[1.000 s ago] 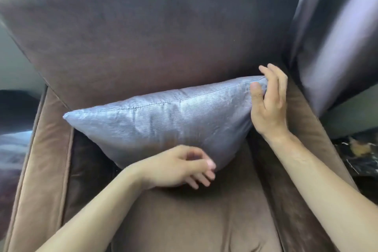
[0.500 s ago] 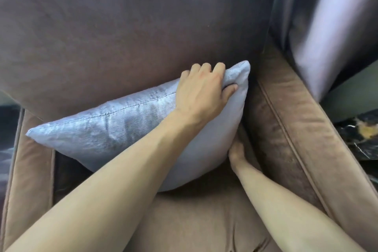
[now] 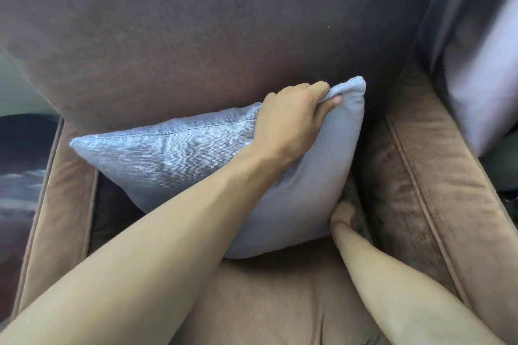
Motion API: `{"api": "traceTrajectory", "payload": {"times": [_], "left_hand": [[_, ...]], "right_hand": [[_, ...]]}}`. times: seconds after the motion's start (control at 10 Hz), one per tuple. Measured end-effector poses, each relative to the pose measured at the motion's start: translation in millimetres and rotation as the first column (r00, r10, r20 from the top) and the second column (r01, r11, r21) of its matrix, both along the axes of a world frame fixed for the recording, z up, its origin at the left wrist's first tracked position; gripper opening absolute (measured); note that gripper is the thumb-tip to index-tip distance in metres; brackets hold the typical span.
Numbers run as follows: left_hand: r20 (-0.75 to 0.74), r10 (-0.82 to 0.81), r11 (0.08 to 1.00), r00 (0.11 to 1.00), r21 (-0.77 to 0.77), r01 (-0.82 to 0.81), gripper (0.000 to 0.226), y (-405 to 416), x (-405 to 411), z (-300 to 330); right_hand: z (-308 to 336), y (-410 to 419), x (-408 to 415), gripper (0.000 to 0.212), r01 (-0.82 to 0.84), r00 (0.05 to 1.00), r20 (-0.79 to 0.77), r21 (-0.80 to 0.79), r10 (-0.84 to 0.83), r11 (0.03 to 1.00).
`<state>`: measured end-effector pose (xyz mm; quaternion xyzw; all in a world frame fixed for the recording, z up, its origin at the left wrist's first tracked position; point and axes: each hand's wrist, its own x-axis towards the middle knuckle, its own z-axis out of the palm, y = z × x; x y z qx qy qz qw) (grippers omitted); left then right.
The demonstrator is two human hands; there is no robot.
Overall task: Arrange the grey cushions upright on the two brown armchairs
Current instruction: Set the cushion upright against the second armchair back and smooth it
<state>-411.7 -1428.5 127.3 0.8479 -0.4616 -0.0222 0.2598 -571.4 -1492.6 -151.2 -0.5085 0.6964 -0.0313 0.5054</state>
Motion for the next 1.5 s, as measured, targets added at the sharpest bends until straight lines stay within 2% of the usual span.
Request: {"api": "traceTrajectory", "payload": {"times": [0.1, 0.2, 0.3, 0.4, 0.5, 0.6, 0.7, 0.8, 0.9, 1.0, 1.1, 1.2, 1.3, 1.4, 1.5], "left_hand": [[0.060, -0.005, 1.000, 0.998, 0.010, 0.004, 0.042, 1, -6, -1], [0.084, -0.001, 1.000, 0.996, 0.018, 0.000, 0.042, 3, -7, -2], [0.057, 0.023, 0.995, 0.998, 0.099, -0.029, 0.043, 2, -2, -3], [0.015, 0.040, 0.990, 0.999, 0.132, -0.042, 0.049, 2, -2, 4], [0.077, 0.021, 0.992, 0.997, 0.119, -0.030, 0.063, 28, 4, 17], [0.151, 0.037, 0.989, 0.988, 0.134, -0.058, 0.067, 76, 21, 22], [0.248, 0.112, 0.978, 0.962, 0.146, -0.152, 0.074, 169, 53, 16], [0.357, 0.073, 0.976, 0.931, 0.165, -0.139, 0.077, 204, 54, 10], [0.446, -0.071, 0.945, 0.892, 0.316, -0.083, 0.073, 223, 38, -8], [0.463, 0.016, 0.893, 0.886, 0.393, -0.221, 0.072, 244, 47, -19], [0.442, 0.268, 0.789, 0.856, 0.409, -0.458, 0.076, 288, 71, -20], [0.447, 0.321, 0.797, 0.835, 0.348, -0.493, 0.074, 285, 69, -11], [0.421, 0.229, 0.927, 0.878, 0.182, -0.329, 0.067, 219, 28, -7], [0.381, 0.082, 0.957, 0.921, 0.229, -0.180, 0.065, 189, 2, -12], [0.395, 0.079, 0.878, 0.915, 0.407, -0.252, 0.067, 221, 26, -20]], "right_hand": [[-4, -3, -12, 0.044, -0.094, 0.982, -0.171, -0.108, 0.075, 0.990], [5, -3, -15, 0.043, -0.138, 0.950, -0.298, -0.118, 0.098, 0.983], [55, 0, -5, 0.026, 0.039, 0.998, -0.051, -0.032, -0.041, 0.999], [88, -17, 12, 0.024, 0.135, 0.974, 0.189, -0.040, -0.125, 0.990], [170, -26, 44, 0.021, 0.355, 0.751, 0.619, -0.086, -0.229, 0.931], [226, -17, 61, 0.018, 0.402, 0.702, 0.712, -0.378, -0.015, 0.834], [276, 1, 77, 0.028, 0.218, 0.800, 0.353, -0.925, 0.485, 0.312], [290, 39, 90, 0.026, 0.059, 0.682, 0.134, -0.990, 0.719, 0.128], [284, 114, 101, 0.039, -0.388, 0.346, -0.398, -0.885, 0.849, -0.256], [268, 106, 94, 0.054, -0.618, 0.217, -0.706, -0.634, 0.674, -0.465], [264, 14, 66, 0.062, -0.784, 0.380, -0.778, -0.558, 0.500, -0.272], [275, -16, 53, 0.063, -0.774, 0.524, -0.707, -0.628, 0.476, -0.081], [278, 43, 74, 0.056, -0.730, 0.492, -0.707, -0.653, 0.507, -0.202], [272, 75, 82, 0.055, -0.713, 0.296, -0.754, -0.583, 0.586, -0.390], [276, 13, 63, 0.059, -0.805, 0.290, -0.777, -0.514, 0.558, -0.297]]}}
